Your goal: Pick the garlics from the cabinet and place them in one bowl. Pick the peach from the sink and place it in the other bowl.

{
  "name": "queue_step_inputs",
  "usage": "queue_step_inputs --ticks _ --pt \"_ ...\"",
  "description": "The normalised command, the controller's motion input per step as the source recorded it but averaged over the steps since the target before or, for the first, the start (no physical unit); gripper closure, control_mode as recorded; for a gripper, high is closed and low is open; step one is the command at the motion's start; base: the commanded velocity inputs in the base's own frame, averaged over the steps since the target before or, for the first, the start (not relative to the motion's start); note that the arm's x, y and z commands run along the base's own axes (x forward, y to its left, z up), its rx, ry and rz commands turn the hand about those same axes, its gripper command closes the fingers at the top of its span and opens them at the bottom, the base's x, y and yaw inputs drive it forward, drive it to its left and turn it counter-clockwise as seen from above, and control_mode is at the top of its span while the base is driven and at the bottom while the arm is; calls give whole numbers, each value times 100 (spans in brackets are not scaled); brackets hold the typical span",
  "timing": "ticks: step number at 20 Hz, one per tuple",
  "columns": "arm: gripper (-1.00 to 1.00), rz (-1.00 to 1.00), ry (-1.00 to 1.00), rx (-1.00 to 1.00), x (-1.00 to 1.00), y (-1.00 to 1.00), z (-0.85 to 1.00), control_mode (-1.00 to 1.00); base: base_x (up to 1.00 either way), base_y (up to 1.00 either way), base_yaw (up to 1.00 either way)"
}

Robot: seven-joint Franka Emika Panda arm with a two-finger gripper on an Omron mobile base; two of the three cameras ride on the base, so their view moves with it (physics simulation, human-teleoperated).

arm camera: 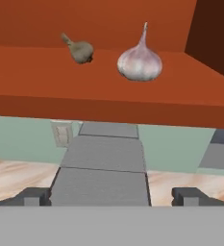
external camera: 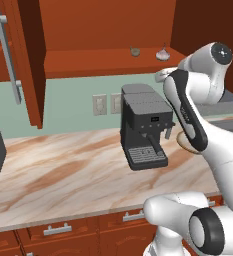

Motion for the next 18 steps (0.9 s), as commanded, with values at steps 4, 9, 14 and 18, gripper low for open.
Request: queue_step_inputs --ticks 4,9,14,18 --pt "-100 0 0 0 49 0 12 -100 0 0 0" --pt "-100 0 -1 0 57 0 8 -100 0 0 0" --pt "-100 0 -3 0 54 -3 11 -100 0 0 0" --pt "-100 0 -1 0 45 -9 11 -100 0 0 0"
